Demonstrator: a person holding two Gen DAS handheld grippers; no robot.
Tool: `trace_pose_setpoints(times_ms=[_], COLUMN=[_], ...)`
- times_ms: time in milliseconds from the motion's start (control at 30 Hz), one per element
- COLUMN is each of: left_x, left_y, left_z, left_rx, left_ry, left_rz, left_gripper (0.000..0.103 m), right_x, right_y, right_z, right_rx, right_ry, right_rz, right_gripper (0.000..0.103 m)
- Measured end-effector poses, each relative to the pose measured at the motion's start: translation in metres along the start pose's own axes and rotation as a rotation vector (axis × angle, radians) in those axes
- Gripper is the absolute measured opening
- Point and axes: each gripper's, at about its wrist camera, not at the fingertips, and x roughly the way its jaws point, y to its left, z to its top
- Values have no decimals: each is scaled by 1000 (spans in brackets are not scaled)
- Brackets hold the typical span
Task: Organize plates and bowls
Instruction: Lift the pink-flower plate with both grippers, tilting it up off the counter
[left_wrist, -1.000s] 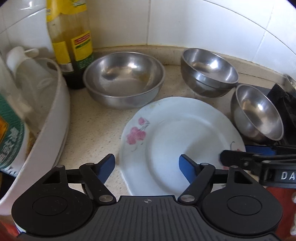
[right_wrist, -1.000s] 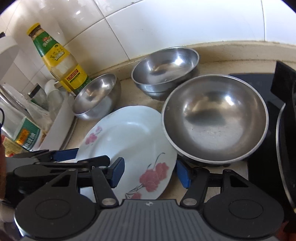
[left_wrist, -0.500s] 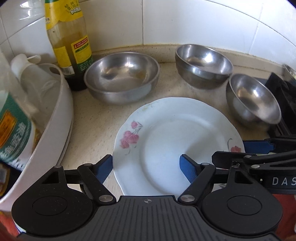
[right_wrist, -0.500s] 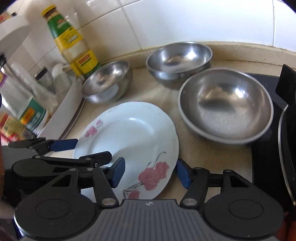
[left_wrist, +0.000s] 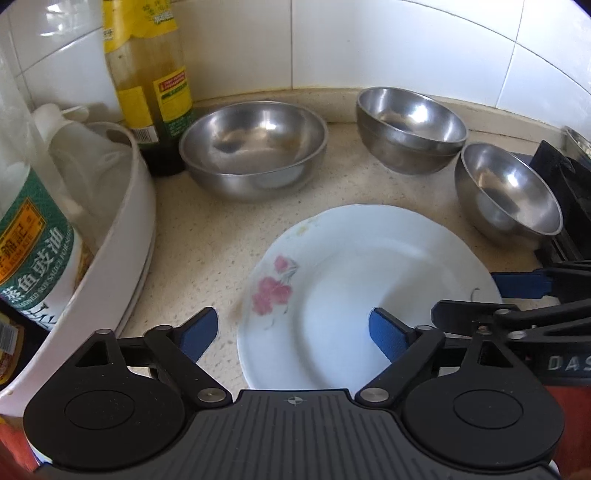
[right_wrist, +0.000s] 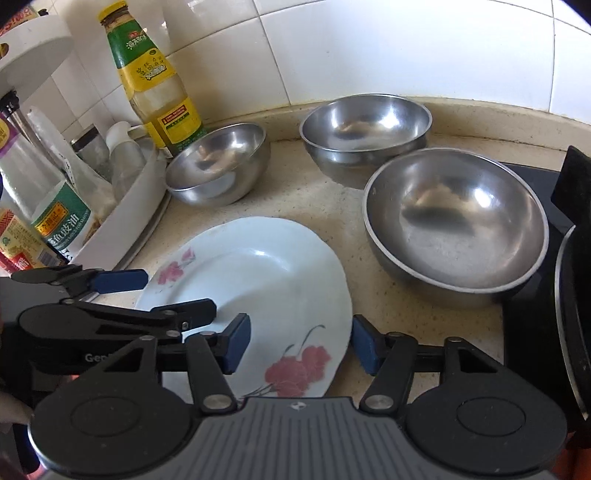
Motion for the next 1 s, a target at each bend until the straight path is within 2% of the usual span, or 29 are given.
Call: trace_pose_setpoints(times_ms=[33,267,1000], left_x=[0,-5,-52], left_y=[-1,-8,-8], left_z=[1,3,3], left_rx=[3,8,-33], left_ry=[-4,-3,-98], left_rz=[-16,9,52], left_gripper=[84,80,79], right_x=[0,-2,-48], right_y=[-1,-6,4], right_z=[1,3,8], right_rx=[7,86,90], right_ry=[2,9,-100], right_rz=[0,21,89], right_gripper=[54,53,53])
